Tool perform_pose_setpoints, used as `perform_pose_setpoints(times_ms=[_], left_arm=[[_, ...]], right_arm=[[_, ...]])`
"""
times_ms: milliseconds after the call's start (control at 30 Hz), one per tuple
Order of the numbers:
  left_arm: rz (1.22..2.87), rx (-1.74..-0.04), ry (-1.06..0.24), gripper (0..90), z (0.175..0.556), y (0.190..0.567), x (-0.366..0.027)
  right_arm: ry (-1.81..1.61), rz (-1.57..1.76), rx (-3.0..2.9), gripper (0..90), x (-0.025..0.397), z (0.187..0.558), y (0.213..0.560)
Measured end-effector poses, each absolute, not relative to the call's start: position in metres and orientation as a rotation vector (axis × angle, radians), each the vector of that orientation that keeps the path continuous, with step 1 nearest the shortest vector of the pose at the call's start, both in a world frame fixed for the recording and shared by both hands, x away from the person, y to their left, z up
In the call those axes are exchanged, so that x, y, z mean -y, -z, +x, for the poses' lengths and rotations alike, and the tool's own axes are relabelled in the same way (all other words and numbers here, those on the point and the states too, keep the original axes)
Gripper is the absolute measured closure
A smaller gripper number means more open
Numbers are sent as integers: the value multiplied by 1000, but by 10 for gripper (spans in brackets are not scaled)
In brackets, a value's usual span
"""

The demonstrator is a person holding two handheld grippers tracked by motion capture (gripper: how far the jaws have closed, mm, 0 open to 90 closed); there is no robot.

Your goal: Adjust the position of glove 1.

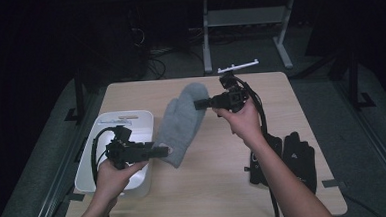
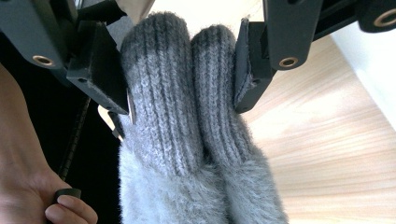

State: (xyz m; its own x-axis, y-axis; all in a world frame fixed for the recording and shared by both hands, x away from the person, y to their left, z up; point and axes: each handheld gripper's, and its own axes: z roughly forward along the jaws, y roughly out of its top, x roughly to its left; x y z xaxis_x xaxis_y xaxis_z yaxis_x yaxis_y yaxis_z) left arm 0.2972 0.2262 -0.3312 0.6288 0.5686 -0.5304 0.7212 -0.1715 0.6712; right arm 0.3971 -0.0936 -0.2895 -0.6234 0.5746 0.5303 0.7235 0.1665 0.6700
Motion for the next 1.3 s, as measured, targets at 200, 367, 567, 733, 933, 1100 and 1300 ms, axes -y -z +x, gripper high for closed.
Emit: perform_pose_setpoints(times_ms=[200,367,567,733,933,1100,1300], left_arm=[[1829,-1056,179,404,296,328,-238],[1819,-1073,163,405,294,324,-251],[1800,-1099,145,405,293,321,-265],[1785,-1113,128,405,290,321,-278],[1759,-1149,122,404,286,324,-289],[1747,-1164,116,405,283,325,-299],[1733,-1184,114,405,281,327,-307]], right_arm=[[1452,-1257,2287,756,79,403,283],[1440,-1233,2291,756,64,408,279],[1430,-1205,2308,756,46,413,275],[1424,-1177,2312,755,31,418,274],[1403,-1150,2319,756,14,422,276],[1393,-1144,2313,756,1,424,277],[1384,-1119,2319,756,-11,428,278]])
